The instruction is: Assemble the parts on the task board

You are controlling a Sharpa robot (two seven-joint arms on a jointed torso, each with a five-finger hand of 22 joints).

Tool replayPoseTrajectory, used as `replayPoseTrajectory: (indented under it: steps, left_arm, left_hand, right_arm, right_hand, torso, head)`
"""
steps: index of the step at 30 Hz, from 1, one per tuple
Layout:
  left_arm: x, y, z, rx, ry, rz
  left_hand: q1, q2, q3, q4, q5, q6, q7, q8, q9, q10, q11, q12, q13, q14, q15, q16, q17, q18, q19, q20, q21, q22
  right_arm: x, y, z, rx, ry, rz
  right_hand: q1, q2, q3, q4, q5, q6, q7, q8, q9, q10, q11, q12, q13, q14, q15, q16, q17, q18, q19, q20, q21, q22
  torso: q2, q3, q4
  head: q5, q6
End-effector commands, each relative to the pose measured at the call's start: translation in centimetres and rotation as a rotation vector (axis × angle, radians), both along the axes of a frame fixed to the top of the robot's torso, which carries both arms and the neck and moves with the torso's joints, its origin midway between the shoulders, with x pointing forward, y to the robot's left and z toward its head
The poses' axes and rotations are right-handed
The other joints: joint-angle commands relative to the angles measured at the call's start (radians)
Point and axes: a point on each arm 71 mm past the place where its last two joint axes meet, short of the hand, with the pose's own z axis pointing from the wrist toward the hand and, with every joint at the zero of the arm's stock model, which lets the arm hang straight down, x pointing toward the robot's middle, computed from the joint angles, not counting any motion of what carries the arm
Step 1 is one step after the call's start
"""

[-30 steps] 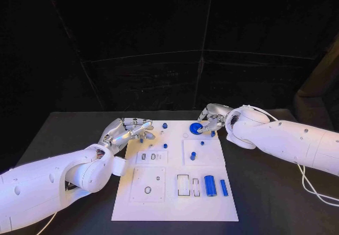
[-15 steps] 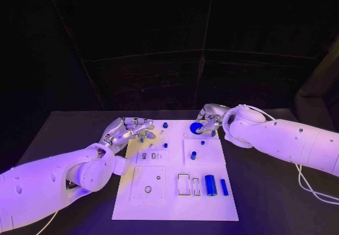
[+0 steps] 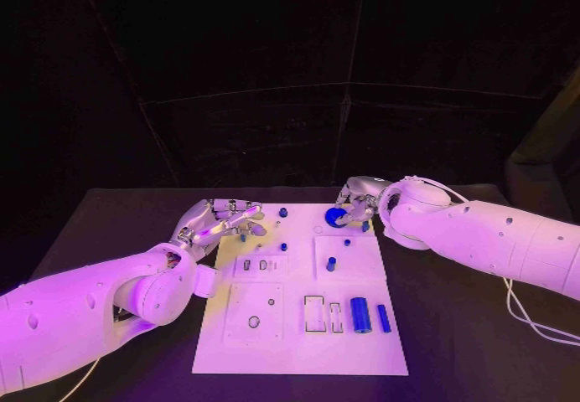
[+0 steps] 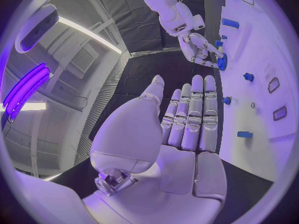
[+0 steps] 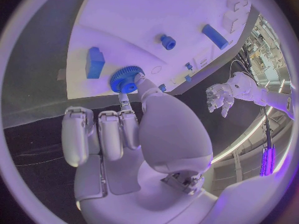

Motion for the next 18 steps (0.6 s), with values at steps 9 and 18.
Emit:
replayPoseTrajectory:
  steps: [9,18]
  left_arm:
    - [0.0,-0.2,0.1,-0.005,0.0,-0.021]
    - [0.0,0.0,0.0,-0.014,0.011,-0.012]
  left_hand:
    - [0.008,0.019,0.004,-0.013,-0.002,0.004,0.003,-0.008,0.0,0.006,0.002,-0.007,-0.001,0.0,0.002,-0.012,0.004,0.014,0.009,-0.001,-0.009,-0.003]
    - [0.015,0.023,0.009,-0.021,-0.002,0.005,0.002,-0.011,-0.001,0.007,0.001,-0.011,-0.002,0.001,0.002,-0.016,0.007,0.014,0.01,-0.001,-0.01,-0.005]
  right_arm:
    - [-0.1,0.4,0.2,-0.013,-0.052,0.003]
    - [-1.5,2.0,1.5,0.047,-0.215,0.039]
  right_hand:
    - [0.014,0.095,0.144,-0.046,-0.122,0.102,-0.033,0.042,0.01,0.049,-0.032,-0.005,0.172,0.067,-0.019,-0.001,0.069,-0.018,0.023,-0.022,0.008,0.105]
    - [-0.047,0.046,0.203,-0.081,-0.081,0.114,-0.037,0.037,0.004,0.052,-0.037,-0.007,0.175,0.069,-0.025,0.0,0.072,-0.022,0.032,-0.031,0.013,0.119]
  torso:
    - [-0.001,0.0003,-0.0009]
    - [-0.002,-0.0003,0.0001]
  head:
    - [0.0,-0.003]
    - [-0.002,0.001]
